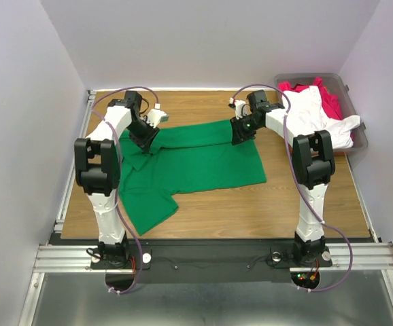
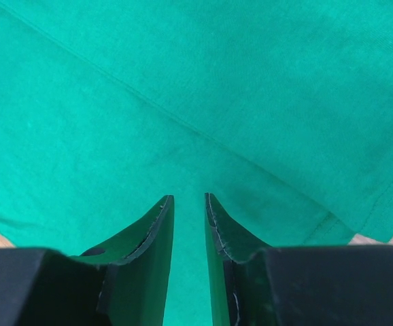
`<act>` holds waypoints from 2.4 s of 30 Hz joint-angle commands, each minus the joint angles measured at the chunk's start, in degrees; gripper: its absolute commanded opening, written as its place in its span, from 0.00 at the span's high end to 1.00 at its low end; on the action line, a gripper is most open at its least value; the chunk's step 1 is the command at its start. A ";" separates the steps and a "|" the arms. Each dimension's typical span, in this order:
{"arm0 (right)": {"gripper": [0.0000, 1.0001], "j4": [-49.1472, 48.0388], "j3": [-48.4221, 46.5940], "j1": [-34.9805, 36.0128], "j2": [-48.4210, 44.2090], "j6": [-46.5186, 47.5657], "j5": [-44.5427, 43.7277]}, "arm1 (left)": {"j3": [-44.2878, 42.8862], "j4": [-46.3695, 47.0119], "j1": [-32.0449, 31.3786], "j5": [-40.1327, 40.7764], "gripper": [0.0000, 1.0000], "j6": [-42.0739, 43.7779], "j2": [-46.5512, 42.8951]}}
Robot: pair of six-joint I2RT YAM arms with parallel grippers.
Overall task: Fold and stack the t-shirts
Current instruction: Fold the tshirt
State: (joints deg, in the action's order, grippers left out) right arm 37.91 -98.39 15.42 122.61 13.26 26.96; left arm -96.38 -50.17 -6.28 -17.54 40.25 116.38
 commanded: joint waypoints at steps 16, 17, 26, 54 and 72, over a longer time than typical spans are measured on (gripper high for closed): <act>0.77 -0.91 -10.06 11.21 3.51 -8.95 8.20 | 22.46 6.57 11.82 -14.01 0.59 -8.68 -14.34; 0.77 -1.08 -10.33 11.65 3.78 -9.12 8.37 | 22.55 7.10 11.82 -14.27 0.59 -9.65 -13.38; 0.78 -1.96 -12.62 13.85 6.77 -11.41 8.81 | 21.67 9.39 12.26 -15.24 0.55 -15.02 -8.45; 0.79 -3.46 -9.10 13.85 8.26 -10.62 6.88 | 20.09 12.03 12.35 -9.70 0.69 -21.44 -6.07; 0.82 -3.46 -7.61 13.85 7.65 -10.09 6.17 | 17.72 6.93 12.70 -6.72 1.00 -19.33 -16.18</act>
State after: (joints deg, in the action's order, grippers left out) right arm 36.01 -106.32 29.06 130.98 2.70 33.19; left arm -75.26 -40.80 5.85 -25.28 19.59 105.38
